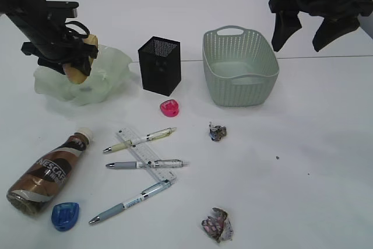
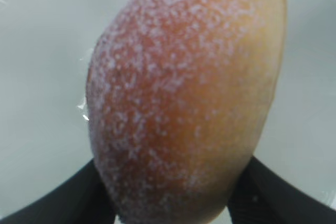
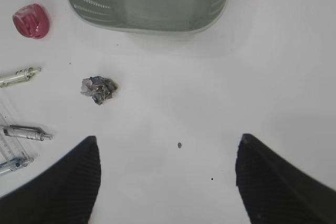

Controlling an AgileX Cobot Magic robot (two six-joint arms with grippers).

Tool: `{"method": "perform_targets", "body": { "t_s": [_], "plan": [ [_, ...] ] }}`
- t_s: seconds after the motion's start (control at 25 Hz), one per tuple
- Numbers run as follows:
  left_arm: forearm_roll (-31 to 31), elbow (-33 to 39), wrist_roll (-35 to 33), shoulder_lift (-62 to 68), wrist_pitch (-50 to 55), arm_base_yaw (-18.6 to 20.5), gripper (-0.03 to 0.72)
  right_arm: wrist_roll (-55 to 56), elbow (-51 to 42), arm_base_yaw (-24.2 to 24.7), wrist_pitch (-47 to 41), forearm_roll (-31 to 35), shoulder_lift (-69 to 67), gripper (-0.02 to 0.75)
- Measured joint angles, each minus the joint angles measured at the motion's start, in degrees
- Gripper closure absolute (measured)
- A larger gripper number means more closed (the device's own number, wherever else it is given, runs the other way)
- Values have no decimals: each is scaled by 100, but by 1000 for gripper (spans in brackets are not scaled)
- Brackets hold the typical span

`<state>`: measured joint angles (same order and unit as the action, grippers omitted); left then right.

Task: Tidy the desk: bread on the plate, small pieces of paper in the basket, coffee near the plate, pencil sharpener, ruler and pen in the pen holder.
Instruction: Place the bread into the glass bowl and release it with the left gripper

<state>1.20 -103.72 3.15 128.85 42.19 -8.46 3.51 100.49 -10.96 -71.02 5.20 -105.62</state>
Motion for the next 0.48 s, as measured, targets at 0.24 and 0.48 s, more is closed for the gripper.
{"method": "perform_targets", "body": {
  "t_s": [0.24, 0.48],
  "plan": [
    [-70, 0, 0, 0, 0, 0, 113, 28, 0, 0, 0, 0, 0, 152],
    [-69, 0, 0, 0, 12, 0, 101, 48, 0, 0, 0, 0, 0, 153]
  ]
}}
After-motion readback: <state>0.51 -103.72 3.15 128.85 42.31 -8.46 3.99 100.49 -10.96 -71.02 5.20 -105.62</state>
